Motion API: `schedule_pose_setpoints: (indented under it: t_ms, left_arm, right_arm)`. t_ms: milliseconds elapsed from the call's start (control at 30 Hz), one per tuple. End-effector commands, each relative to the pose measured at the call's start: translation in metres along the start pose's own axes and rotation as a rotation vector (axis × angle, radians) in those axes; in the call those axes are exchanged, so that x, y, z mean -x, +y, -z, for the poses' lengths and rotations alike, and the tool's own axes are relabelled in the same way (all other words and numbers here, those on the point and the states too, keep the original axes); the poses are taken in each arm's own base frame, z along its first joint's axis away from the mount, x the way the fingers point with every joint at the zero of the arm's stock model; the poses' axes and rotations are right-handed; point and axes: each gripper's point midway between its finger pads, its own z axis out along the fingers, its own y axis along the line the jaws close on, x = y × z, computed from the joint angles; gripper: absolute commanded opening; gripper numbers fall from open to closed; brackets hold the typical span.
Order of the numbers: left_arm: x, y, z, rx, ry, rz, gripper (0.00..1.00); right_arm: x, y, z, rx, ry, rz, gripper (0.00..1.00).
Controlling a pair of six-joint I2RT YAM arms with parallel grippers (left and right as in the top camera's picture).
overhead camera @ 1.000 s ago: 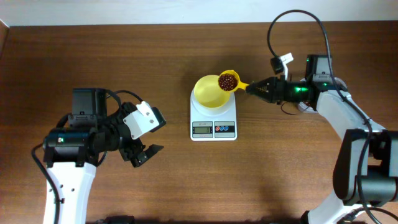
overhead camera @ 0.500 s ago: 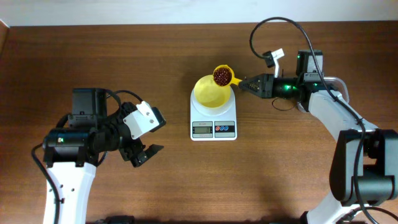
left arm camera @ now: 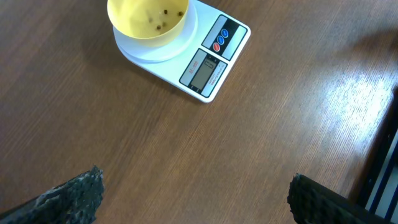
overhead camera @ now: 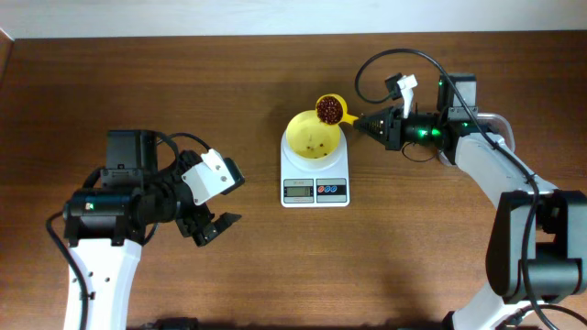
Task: Scoop item into bowl and weigh 50g on scale
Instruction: 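Tip the scoop to pour beans into the yellow bowl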
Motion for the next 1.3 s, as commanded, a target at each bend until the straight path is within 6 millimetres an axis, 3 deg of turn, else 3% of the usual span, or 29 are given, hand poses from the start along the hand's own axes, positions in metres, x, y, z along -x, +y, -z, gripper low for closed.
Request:
schedule_pose_setpoints:
  t_ms: [0, 167, 400, 800, 1267]
  left_arm:
    - [0.002, -0.001, 0.001, -0.007, -0.018, -0.011, 0.99]
    - [0.002, -0.001, 0.001, -0.007, -0.018, -0.011, 0.99]
    - [0.002, -0.001, 0.001, -0.007, -0.018, -0.011, 0.99]
    - [0.002, -0.001, 0.001, -0.007, -0.018, -0.011, 0.99]
    - [0.002, -0.001, 0.001, -0.007, -0.018, -0.011, 0.99]
  right_arm:
    - [-0.002, 0.001, -0.004, 0.010, 0.008, 0.076, 0.04]
    - [-0.004, 0.002, -0.006, 0.014, 0.013, 0.145, 0.04]
    - [-0.013, 0.001, -0.028, -0.054, 0.073, 0.196, 0.04]
    - [-0.014, 0.000, -0.028, -0.058, 0.080, 0.253, 0.04]
    - [-0.028, -0.022, -0.026, -0.180, 0.145, 0.227, 0.04]
